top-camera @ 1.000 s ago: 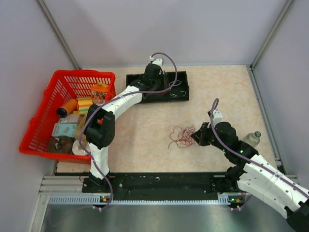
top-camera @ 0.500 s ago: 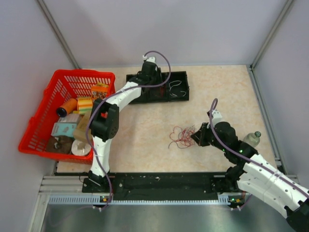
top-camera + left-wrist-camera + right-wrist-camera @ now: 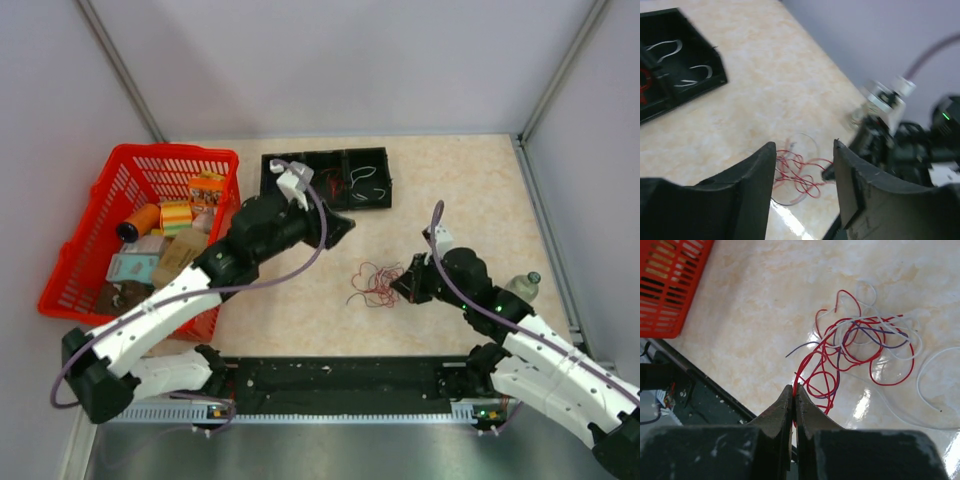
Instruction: Untangle the cables
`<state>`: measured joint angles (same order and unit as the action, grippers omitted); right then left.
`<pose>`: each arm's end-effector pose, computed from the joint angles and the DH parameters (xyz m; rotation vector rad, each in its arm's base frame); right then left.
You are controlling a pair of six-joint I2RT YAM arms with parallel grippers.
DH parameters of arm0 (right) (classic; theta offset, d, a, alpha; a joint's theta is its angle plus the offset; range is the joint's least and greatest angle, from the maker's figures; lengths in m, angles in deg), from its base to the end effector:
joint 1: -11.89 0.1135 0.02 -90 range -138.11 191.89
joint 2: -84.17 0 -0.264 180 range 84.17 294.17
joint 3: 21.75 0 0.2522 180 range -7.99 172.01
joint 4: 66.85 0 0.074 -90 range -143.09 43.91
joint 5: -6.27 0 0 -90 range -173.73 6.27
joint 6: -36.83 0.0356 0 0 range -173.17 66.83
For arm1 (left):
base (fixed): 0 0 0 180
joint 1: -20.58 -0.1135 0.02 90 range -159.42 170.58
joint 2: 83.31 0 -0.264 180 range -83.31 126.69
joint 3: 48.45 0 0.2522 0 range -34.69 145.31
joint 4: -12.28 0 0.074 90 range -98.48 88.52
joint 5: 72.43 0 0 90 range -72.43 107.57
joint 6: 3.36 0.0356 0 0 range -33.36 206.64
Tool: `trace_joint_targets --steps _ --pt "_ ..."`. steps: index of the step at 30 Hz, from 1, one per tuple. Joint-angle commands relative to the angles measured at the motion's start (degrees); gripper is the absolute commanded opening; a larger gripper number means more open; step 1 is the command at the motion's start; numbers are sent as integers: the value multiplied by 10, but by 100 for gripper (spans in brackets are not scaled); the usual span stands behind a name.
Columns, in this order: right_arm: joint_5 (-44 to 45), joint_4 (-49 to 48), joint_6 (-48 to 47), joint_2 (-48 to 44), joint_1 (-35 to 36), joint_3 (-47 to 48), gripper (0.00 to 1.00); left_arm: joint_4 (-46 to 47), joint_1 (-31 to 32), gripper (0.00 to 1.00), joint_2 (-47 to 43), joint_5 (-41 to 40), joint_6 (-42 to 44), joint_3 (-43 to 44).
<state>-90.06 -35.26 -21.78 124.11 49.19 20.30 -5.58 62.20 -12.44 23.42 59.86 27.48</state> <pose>0.1287 0.1030 0.2384 -0.1837 2.1869 0.8221 0.2154 -0.1963 0.3609 0.3211 1.8676 -0.9296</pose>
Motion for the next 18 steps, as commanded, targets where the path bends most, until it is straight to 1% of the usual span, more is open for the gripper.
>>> trace_joint_targets --steps 1,3,5,6,8,10,12,14,16,18 --pt "-74 -29 -14 -1 -3 48 0 90 73 57 -88 14 -14 -111" --pt "-114 -38 -23 -7 -3 53 0 104 95 59 -98 28 -30 -142" --pt "-165 -50 -38 -15 -3 56 0 110 110 58 -100 53 -25 -162" --pt "-177 -52 -42 -19 -3 59 0 117 114 54 -103 73 -21 -169" --pt "-182 -54 -30 -25 -3 65 0 133 128 53 -109 101 -16 -187" --pt "-186 -71 -7 -24 -3 68 0 138 146 54 -111 93 -16 -196" --pt "-172 -83 26 -16 -3 74 0 125 166 61 -107 58 -16 -200" --pt "-156 -100 56 -7 -3 77 0 116 184 63 -101 32 -13 -202" --pt "-165 -124 78 3 -3 75 0 123 200 62 -94 15 -8 -206" --pt "-181 -144 96 14 -3 72 0 133 206 54 -88 9 -9 -205"
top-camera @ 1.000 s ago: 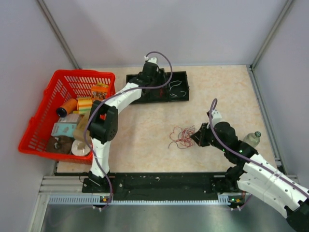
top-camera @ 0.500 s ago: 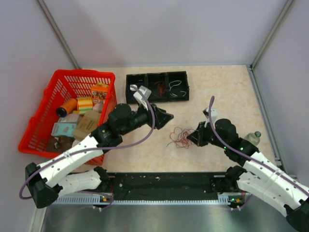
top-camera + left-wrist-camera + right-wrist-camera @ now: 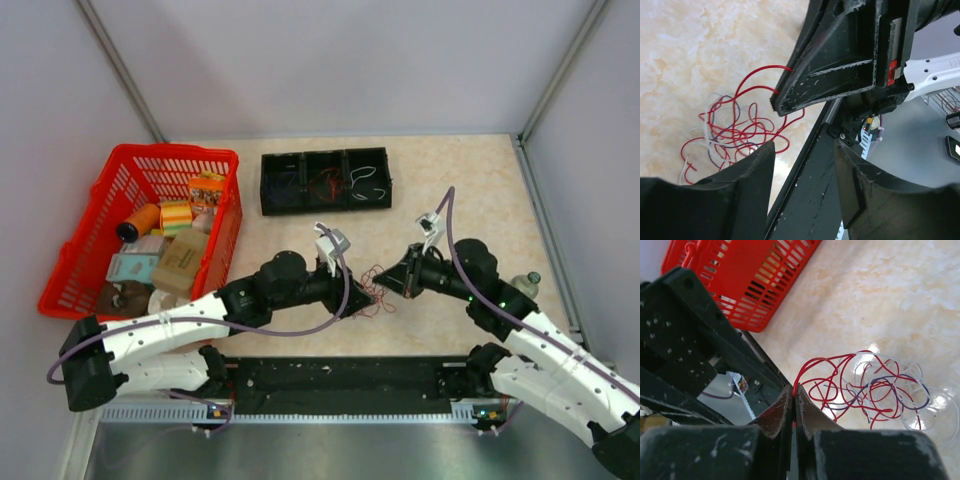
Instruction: Untangle the cables
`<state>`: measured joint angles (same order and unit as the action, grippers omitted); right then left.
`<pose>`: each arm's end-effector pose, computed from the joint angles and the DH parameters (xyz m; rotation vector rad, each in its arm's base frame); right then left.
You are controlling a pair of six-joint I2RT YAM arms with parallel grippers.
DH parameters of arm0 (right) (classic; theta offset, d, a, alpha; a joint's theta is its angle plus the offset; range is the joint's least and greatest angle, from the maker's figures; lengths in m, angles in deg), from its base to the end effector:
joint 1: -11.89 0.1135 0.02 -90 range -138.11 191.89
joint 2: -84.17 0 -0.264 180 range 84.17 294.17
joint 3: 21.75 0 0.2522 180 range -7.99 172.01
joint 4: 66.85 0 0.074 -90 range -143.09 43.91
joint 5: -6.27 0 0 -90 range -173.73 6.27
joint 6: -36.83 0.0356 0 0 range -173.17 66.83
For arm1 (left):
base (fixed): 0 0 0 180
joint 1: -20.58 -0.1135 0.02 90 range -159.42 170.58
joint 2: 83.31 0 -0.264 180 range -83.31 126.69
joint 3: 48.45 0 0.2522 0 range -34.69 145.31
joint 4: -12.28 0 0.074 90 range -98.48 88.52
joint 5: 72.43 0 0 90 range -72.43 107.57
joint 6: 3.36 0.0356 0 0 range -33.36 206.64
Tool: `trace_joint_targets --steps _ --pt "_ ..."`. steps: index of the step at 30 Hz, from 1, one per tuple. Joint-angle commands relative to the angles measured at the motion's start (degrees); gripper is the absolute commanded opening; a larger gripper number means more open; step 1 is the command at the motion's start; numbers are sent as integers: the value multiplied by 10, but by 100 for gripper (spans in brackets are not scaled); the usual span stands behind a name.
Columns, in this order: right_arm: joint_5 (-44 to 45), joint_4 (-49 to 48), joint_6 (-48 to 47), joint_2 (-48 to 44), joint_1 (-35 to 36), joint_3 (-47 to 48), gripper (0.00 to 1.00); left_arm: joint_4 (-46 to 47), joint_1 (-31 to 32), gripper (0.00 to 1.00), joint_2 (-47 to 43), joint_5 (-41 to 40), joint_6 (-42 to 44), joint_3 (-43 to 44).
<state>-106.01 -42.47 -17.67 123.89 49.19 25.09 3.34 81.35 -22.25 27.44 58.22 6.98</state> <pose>0.1265 0.1133 0.2817 -0.3248 2.0164 1.2037 0.1162 -0.2201 0.2924 0.6877 1.8899 -1.2129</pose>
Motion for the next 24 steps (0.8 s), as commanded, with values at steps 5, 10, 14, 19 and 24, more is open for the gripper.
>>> trace_joint_targets --steps 5,10,14,19,24 --pt "-30 -77 77 16 -3 24 0 64 22 44 21 -78 7 5" --pt "-32 -78 96 13 -3 23 0 67 22 37 56 -78 13 23" --pt "-38 -83 102 14 -3 23 0 73 23 36 63 -84 13 25" --pt "-41 -82 98 17 -3 20 2 90 22 19 68 -81 14 26" --pt "-10 -39 63 9 -3 16 20 60 22 0 41 -134 34 21"
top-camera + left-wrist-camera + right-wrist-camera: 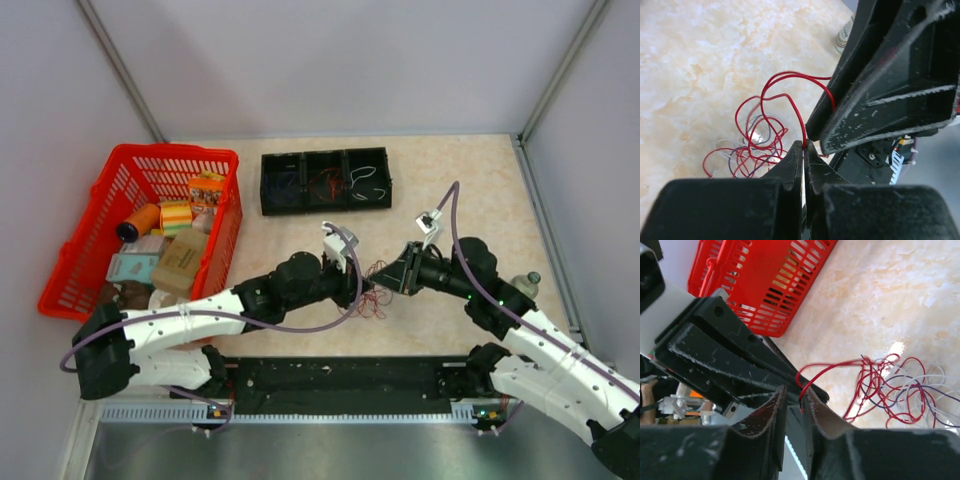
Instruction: Untangle the cables
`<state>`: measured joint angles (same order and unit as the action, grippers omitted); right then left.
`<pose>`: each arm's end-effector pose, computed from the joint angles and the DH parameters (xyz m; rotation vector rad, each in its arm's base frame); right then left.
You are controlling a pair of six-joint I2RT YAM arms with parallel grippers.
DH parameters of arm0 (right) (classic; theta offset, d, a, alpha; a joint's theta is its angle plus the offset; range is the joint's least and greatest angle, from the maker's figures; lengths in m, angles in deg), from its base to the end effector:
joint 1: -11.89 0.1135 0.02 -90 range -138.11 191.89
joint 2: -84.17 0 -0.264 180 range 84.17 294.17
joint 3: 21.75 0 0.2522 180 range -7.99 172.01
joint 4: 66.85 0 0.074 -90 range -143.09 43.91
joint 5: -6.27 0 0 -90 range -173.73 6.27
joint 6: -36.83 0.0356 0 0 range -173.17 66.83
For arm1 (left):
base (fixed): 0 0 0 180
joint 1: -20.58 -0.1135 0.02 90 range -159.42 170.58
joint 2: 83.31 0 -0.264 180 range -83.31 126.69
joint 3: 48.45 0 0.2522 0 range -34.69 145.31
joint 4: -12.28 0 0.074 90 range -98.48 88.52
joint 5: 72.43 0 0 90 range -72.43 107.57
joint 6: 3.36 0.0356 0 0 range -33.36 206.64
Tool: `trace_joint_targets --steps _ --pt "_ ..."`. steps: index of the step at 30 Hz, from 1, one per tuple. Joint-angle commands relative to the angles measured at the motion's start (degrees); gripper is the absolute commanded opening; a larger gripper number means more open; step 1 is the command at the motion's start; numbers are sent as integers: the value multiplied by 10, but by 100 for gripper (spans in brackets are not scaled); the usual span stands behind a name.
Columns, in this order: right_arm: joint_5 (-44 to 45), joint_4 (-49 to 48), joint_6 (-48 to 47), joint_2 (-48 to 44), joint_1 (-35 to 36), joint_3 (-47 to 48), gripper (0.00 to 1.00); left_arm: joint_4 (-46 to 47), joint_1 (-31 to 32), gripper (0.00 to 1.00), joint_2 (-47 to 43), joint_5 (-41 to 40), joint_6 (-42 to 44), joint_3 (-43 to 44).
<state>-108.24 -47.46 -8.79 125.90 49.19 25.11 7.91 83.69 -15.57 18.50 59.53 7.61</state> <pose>0.1321 0.1192 0.2856 -0.2141 2.0208 1.3482 0.1226 -0.2431 0.2765 0.6304 1.9007 -1.0796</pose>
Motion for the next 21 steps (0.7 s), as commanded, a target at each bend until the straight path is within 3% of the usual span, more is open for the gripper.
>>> trace_joint_targets --steps 1,2,3,5,7,9,14,17,21 --pt "17 12 -28 -13 -3 13 26 11 -1 0 -37 -46 22 9" --pt "17 12 -30 -14 -2 11 32 16 -1 0 -46 -44 24 3" --pt "15 9 -34 -13 -3 8 33 26 -1 0 -54 -41 26 -5" --pt "4 -7 -35 -8 -3 5 23 35 -1 0 -67 -37 22 -17" --pt "4 -14 -34 0 -3 5 7 34 -1 0 -74 -38 18 -19" --pt "7 -20 -39 7 -2 5 0 27 -1 0 -77 -39 15 -17" --pt "20 -42 -36 22 -3 -1 0 27 -1 0 -84 -33 15 -18" --pt "14 -71 -25 36 -2 -1 16 27 0 0 -84 -19 18 -17" --pt "15 -82 -6 31 -3 -6 20 15 -1 0 -83 -22 19 -13"
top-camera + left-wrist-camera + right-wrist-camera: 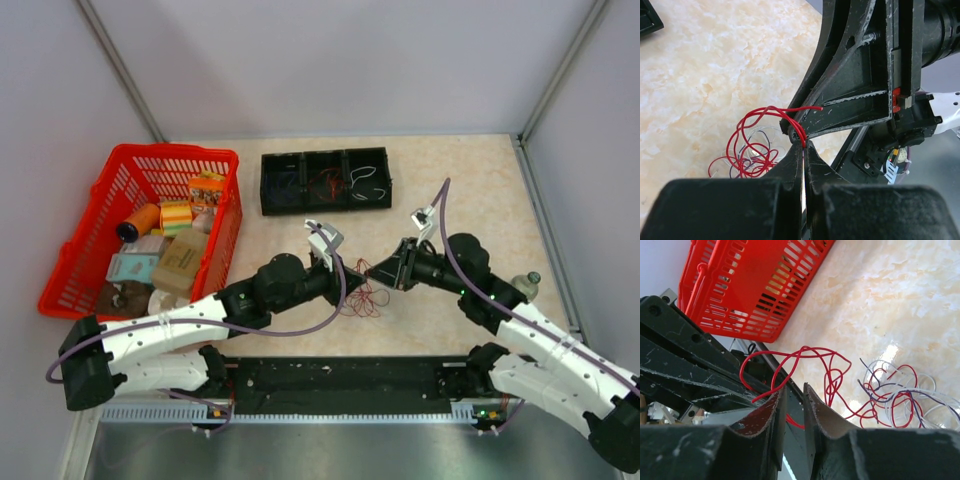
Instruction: Untangle the cables
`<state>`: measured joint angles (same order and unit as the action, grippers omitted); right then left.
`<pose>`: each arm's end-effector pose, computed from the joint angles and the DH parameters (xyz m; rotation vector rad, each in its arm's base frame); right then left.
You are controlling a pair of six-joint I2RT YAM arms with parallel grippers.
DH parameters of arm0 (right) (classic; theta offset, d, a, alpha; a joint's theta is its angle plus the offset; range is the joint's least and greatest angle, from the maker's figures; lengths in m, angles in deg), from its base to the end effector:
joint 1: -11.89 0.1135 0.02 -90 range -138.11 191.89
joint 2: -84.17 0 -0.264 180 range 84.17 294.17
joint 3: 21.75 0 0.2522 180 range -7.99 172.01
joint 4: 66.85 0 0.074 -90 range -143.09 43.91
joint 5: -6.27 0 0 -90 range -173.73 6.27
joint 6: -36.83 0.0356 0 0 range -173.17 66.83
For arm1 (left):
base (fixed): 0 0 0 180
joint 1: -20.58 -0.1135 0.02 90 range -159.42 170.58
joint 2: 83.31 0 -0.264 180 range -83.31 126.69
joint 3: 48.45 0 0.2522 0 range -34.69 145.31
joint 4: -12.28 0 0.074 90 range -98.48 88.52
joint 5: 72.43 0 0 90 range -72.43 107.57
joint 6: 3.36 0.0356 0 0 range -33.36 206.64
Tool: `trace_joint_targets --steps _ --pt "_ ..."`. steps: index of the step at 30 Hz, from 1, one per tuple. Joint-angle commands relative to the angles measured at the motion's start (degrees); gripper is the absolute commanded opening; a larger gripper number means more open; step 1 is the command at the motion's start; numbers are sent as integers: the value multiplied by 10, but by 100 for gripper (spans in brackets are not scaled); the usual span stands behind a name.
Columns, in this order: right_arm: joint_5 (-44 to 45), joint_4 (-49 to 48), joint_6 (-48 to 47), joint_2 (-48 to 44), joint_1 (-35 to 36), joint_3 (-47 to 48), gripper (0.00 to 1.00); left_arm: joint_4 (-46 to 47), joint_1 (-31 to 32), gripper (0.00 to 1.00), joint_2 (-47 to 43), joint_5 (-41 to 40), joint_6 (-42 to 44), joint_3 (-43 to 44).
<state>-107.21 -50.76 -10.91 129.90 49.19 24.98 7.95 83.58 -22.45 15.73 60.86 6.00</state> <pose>0.1432 0.1269 0.2792 -0.2326 2.0211 1.3057 0.1144 -0.2220 0.2955 0.5799 1.8009 -1.0743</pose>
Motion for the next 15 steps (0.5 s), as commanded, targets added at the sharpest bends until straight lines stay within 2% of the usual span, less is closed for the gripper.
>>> trace_joint_targets --steps 1,7,10,15 --pt "12 -37 17 -16 -3 -6 20 14 0 0 -16 4 5 2" --pt "72 38 22 -99 -3 -17 25 19 0 0 -21 3 6 4" --pt "50 15 44 -104 -3 -19 29 18 1 0 -19 8 10 4" --pt "5 -53 77 -64 -3 -31 29 19 0 0 -20 8 10 3"
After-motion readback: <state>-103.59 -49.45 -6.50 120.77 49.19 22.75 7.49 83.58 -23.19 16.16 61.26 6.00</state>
